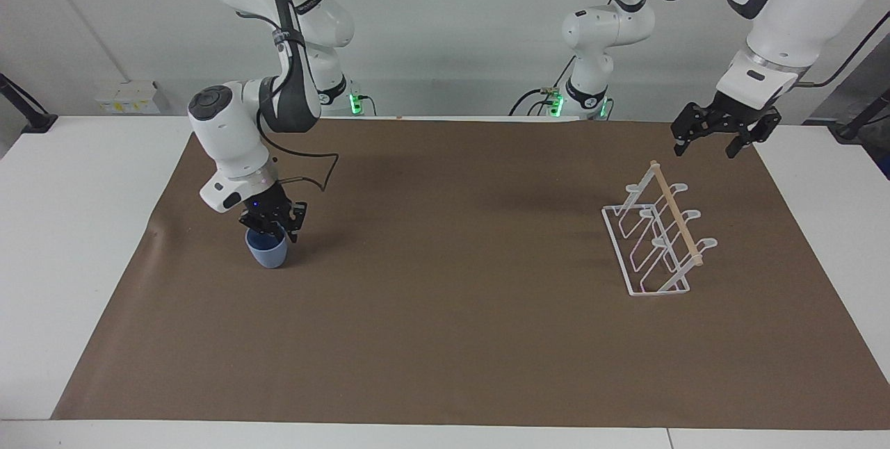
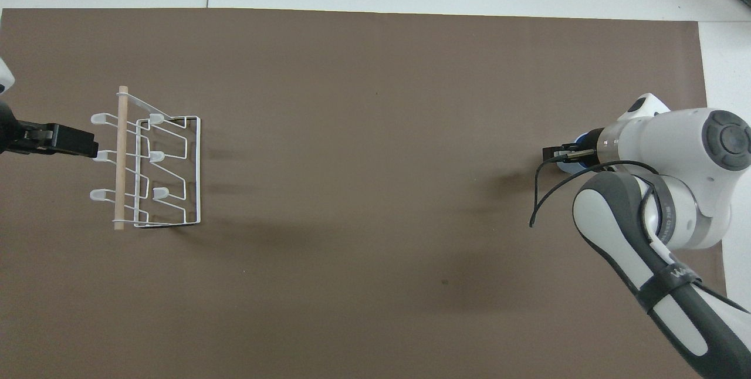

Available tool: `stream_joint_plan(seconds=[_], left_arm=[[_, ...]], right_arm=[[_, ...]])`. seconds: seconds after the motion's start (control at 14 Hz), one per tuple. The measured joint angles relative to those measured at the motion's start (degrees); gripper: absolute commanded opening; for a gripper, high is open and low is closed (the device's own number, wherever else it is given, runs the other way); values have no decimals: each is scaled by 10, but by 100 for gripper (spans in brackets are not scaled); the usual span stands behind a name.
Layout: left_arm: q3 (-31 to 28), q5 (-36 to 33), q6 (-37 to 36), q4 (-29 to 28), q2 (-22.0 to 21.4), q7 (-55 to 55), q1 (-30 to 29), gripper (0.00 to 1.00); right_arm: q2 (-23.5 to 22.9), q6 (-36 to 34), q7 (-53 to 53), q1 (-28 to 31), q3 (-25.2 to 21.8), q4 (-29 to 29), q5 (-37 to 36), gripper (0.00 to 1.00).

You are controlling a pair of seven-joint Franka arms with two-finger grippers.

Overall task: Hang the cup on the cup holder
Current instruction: 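Lower the right gripper onto the blue cup rim and grasp it, then lift the blue cup with the right gripper and carry it toward the left gripper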

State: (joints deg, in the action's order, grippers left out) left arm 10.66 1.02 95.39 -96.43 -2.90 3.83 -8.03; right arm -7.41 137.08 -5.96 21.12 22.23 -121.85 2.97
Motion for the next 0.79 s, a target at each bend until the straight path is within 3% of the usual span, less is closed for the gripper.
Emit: stream_joint_plan(seconds=[0.57,0.79], left_arm=[[0,0,0,0,0,0,0,100],[0,0,0,0,0,0,0,100]], right_arm=[[6,-5,-3,0,1,7,-7,0],[8,-61,-3,-26,12,54,-7,0]])
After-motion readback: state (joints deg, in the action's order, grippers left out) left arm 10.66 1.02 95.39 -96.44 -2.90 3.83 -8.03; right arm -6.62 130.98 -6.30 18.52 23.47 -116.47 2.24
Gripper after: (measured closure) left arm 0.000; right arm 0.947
